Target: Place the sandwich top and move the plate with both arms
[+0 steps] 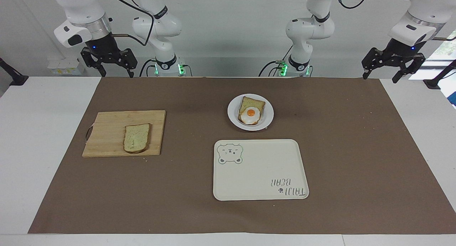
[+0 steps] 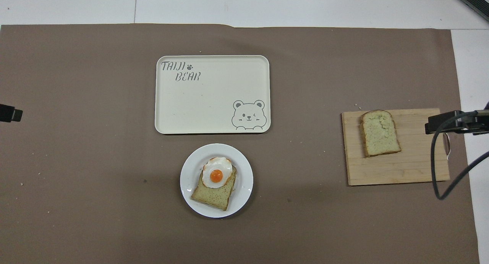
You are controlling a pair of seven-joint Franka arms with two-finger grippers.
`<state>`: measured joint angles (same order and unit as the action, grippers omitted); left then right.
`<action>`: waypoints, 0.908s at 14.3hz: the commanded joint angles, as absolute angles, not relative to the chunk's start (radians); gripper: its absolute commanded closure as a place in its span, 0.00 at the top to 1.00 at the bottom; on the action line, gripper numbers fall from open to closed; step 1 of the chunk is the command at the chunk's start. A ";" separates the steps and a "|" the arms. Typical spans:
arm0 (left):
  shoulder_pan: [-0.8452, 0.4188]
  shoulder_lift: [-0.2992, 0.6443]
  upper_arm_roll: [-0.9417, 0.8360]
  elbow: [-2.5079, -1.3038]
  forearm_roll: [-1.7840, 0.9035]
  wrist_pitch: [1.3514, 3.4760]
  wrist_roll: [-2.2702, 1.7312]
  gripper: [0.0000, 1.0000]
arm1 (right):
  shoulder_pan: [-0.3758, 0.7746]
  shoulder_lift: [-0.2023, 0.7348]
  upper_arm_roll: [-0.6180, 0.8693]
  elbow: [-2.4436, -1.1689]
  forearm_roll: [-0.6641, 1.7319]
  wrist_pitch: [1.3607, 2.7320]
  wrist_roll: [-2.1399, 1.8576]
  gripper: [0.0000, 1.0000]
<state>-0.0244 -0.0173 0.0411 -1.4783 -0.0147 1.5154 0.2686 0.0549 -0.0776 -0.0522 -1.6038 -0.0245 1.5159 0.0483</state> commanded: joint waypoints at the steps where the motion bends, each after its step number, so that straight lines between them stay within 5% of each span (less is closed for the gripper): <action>1: -0.020 -0.026 0.037 -1.474 -0.002 1.494 0.258 1.00 | 0.044 -0.104 -0.048 -1.652 -0.011 1.563 0.035 1.00; 13: -0.020 -0.026 0.035 -1.474 -0.002 1.496 0.258 1.00 | -0.035 -0.005 -0.049 -1.781 -0.008 1.830 -0.121 1.00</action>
